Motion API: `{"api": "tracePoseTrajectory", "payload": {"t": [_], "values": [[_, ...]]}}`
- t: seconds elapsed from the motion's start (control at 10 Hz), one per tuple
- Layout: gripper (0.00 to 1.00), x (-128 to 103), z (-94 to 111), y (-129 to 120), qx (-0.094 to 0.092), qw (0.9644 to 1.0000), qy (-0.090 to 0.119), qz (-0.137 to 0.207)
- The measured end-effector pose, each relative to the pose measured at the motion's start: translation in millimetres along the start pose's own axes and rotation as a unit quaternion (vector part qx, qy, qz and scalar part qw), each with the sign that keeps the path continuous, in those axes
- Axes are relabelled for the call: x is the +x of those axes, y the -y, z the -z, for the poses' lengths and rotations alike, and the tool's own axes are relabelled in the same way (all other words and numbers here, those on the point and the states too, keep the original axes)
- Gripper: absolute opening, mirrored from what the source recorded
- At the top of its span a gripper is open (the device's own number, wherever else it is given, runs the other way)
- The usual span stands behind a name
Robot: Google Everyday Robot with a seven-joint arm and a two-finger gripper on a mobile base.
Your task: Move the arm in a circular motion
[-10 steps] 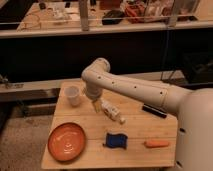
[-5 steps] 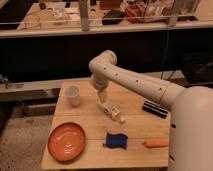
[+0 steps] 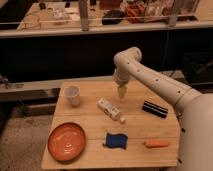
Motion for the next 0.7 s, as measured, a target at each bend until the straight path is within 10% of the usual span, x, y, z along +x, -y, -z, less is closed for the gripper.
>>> {"api": "tracePoseTrajectory", "payload": {"t": [0.3, 0.7], "values": [[0.8, 60, 5, -34, -0.012, 0.9977, -0.018, -0.064], [0.8, 56, 21, -113, -0.018, 0.9964, -0.024, -0.08]]}}
